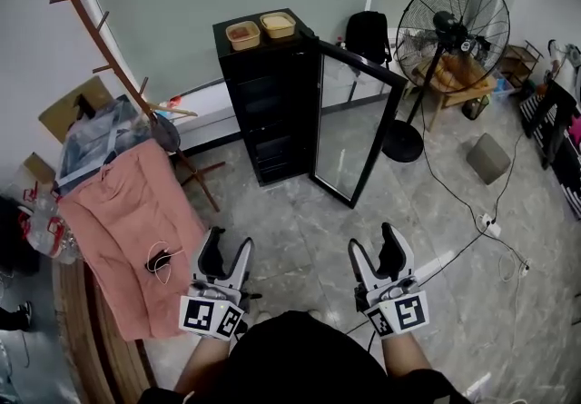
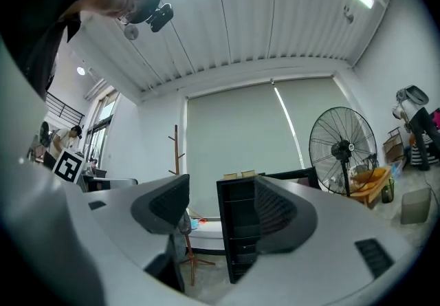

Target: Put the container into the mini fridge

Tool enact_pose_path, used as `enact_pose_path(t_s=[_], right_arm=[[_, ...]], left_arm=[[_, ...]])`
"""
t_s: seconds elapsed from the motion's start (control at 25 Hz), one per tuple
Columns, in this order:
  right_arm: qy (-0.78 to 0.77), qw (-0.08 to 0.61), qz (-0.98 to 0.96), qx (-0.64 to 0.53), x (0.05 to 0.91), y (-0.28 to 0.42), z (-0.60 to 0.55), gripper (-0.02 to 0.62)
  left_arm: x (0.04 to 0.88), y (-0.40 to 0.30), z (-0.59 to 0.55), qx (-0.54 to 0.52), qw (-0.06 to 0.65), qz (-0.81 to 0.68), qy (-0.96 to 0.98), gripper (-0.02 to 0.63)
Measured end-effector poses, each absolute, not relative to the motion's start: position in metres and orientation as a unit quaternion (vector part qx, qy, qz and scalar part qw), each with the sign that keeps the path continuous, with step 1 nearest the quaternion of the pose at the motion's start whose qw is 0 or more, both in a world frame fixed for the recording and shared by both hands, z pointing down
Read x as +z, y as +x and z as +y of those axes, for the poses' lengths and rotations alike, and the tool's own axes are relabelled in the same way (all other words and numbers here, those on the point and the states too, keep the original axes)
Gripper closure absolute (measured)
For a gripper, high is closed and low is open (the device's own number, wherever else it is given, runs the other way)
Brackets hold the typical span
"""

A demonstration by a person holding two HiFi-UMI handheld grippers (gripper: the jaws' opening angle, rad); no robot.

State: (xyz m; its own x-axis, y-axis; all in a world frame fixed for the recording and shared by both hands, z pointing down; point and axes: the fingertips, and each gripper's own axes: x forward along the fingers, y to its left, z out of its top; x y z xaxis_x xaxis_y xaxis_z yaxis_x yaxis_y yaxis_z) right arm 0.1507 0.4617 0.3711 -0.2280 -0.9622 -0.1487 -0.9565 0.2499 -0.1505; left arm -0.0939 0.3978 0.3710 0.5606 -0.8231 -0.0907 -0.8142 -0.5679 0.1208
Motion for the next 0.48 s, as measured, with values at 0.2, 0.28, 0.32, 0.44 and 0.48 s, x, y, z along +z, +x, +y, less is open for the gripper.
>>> enact_pose_path(t_s=[0.2,0.28,0.32,0.44,0.48], right_arm=[[-0.611,0.115,0.783,-0.019,0.372,0.16,0.471,0.295],[-0.61,0.116,0.784,-0.016,0.372,0.161,0.473,0.295],[-0.609,0.115,0.785,-0.014,0.372,0.16,0.473,0.295],[-0.602,0.115,0.79,-0.014,0.374,0.158,0.471,0.296],[-0.601,0.115,0.791,-0.017,0.375,0.158,0.47,0.296]], left_arm=[[0.371,-0.085,0.414,-0.065,0.033,-0.478,0.875,0.296],[0.373,-0.085,0.418,-0.06,0.035,-0.479,0.875,0.296],[0.374,-0.086,0.419,-0.057,0.035,-0.479,0.875,0.296],[0.377,-0.089,0.419,-0.049,0.043,-0.482,0.874,0.296],[0.378,-0.089,0.419,-0.049,0.046,-0.482,0.874,0.296]])
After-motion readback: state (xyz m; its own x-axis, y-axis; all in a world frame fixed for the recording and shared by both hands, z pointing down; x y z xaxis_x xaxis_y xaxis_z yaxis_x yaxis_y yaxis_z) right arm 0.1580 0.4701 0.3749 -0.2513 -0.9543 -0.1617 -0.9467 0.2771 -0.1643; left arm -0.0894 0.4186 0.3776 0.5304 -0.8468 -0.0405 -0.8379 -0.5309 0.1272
